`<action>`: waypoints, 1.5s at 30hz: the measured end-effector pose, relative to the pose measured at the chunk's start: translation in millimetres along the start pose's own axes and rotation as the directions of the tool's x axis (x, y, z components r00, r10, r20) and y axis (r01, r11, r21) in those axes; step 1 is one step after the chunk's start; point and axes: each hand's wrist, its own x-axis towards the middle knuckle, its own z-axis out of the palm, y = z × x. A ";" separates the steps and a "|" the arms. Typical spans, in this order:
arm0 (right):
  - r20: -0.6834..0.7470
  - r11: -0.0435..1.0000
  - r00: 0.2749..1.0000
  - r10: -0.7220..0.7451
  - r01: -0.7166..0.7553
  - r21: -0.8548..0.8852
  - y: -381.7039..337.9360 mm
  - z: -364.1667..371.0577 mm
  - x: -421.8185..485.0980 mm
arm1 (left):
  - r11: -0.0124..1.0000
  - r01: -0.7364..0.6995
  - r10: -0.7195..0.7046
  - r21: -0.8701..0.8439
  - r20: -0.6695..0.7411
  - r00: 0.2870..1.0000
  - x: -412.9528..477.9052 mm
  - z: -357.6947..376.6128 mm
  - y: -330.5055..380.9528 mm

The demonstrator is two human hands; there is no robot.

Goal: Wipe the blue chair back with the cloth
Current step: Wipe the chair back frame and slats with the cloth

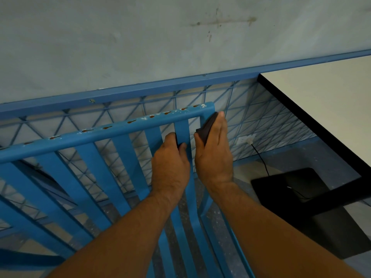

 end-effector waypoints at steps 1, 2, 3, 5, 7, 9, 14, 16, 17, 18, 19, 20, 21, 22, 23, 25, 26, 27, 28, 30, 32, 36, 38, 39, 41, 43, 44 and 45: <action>0.011 1.000 1.000 0.008 -0.008 -0.012 2.8 0.1 -5.7 | 1.000 0.001 -0.001 0.005 0.003 1.000 0.3 0.3 -0.3; 0.023 1.000 1.000 0.021 -0.020 -0.023 5.8 -0.4 -12.3 | 1.000 -0.001 0.001 0.007 0.005 1.000 0.2 0.3 -0.4; 0.034 0.999 0.999 0.037 -0.036 -0.030 8.6 -1.5 -18.8 | 1.000 -0.003 0.003 0.009 0.008 1.000 0.2 0.6 -0.5; 0.070 0.995 0.993 0.093 -0.092 -0.025 13.9 -6.1 -31.8 | 1.000 -0.004 0.004 0.012 0.010 1.000 0.2 0.8 -0.5; 0.115 0.985 0.978 0.172 -0.169 -0.041 20.4 -11.4 -43.7 | 1.000 0.001 -0.001 0.021 0.009 1.000 0.3 0.7 -0.8; 0.160 0.967 0.955 0.249 -0.236 -0.099 26.7 -16.4 -53.3 | 1.000 0.010 -0.010 0.016 0.016 1.000 0.1 0.7 -0.5; 0.220 0.909 0.886 0.407 -0.370 -0.192 25.8 -22.9 -56.7 | 1.000 0.011 -0.011 0.001 0.037 0.999 1.2 -1.8 1.9; 0.248 0.915 0.881 0.403 -0.389 -0.105 23.1 -24.6 -53.0 | 1.000 0.011 -0.011 -0.010 0.048 0.999 1.2 -3.3 2.7; 0.248 0.929 0.896 0.369 -0.365 -0.063 21.2 -24.5 -50.0 | 1.000 0.012 -0.011 -0.017 0.053 0.999 0.9 -4.2 3.0; 0.234 0.943 0.915 0.328 -0.331 -0.026 18.6 -24.0 -45.6 | 1.000 0.013 -0.012 -0.022 0.056 0.998 0.7 -4.9 3.9; 0.211 0.955 0.934 0.287 -0.296 0.010 15.8 -22.3 -39.2 | 1.000 0.012 -0.011 -0.022 0.058 0.998 0.7 -5.1 4.0; 0.182 0.962 0.949 0.257 -0.268 0.043 11.9 -19.6 -30.9 | 1.000 0.008 -0.007 -0.019 0.060 0.998 0.7 -5.7 4.1; 0.156 0.967 0.960 0.233 -0.246 0.072 8.0 -16.9 -21.2 | 1.000 0.005 -0.004 -0.013 0.061 0.998 1.2 -5.9 3.5; 0.137 0.969 0.967 0.213 -0.227 0.099 3.6 -14.6 -11.2 | 1.000 0.002 -0.001 -0.008 0.061 0.998 1.5 -6.4 3.2; 0.117 0.970 0.974 0.195 -0.209 0.124 -0.2 -13.0 -2.5 | 1.000 -0.002 0.002 -0.006 0.062 0.998 2.0 -6.7 2.3; 0.071 0.971 0.984 0.164 -0.174 0.165 -4.3 -11.2 8.6 | 1.000 -0.013 0.014 -0.021 0.062 0.998 1.7 -6.9 1.8; 0.049 0.968 0.986 0.162 -0.168 0.185 -5.4 -10.4 9.3 | 0.999 -0.017 0.019 -0.027 0.063 0.998 1.5 -7.2 1.8; 0.033 0.964 0.985 0.170 -0.173 0.201 -5.4 -9.1 6.1 | 1.000 -0.019 0.021 -0.024 0.064 0.998 2.0 -7.2 1.4; 0.027 0.962 0.982 0.185 -0.186 0.202 -4.7 -8.5 -0.7 | 1.000 -0.019 0.020 -0.014 0.066 0.998 3.0 -7.2 1.3; 0.055 0.961 0.971 0.233 -0.239 0.142 1.4 -10.4 -23.9 | 1.000 -0.014 0.014 0.001 0.076 0.997 4.9 -7.3 0.7; 0.122 0.961 0.956 0.268 -0.274 0.039 16.0 -16.5 -52.6 | 1.000 -0.017 0.018 -0.007 0.090 0.996 5.1 -7.9 1.1; 0.224 0.899 0.879 0.421 -0.372 -0.230 45.5 -32.1 -101.9 | 1.000 -0.029 0.028 0.004 0.094 0.995 4.4 -8.3 -0.2; 0.285 0.842 0.814 0.506 -0.395 -0.369 55.1 -40.0 -120.4 | 0.999 -0.037 0.036 0.008 0.093 0.995 5.0 -6.9 -1.6; 0.315 0.822 0.784 0.535 -0.397 -0.408 58.9 -44.2 -128.2 | 0.999 -0.037 0.036 0.011 0.092 0.995 5.3 -6.1 -2.4; 0.346 0.806 0.755 0.557 -0.391 -0.444 63.9 -52.3 -139.4 | 1.000 -0.028 0.027 0.010 0.093 0.995 4.4 -5.6 -2.4; 0.354 0.800 0.749 0.560 -0.377 -0.467 67.7 -58.6 -148.0 | 1.000 -0.024 0.023 0.015 0.088 0.996 3.4 -4.6 -1.4; 0.361 0.805 0.749 0.555 -0.375 -0.461 68.0 -61.2 -151.3 | 1.000 -0.020 0.018 0.020 0.085 0.996 2.9 -4.6 -0.6; 0.370 0.813 0.750 0.549 -0.375 -0.446 67.2 -63.3 -153.6 | 1.000 -0.011 0.009 0.022 0.082 0.997 2.4 -4.8 0.0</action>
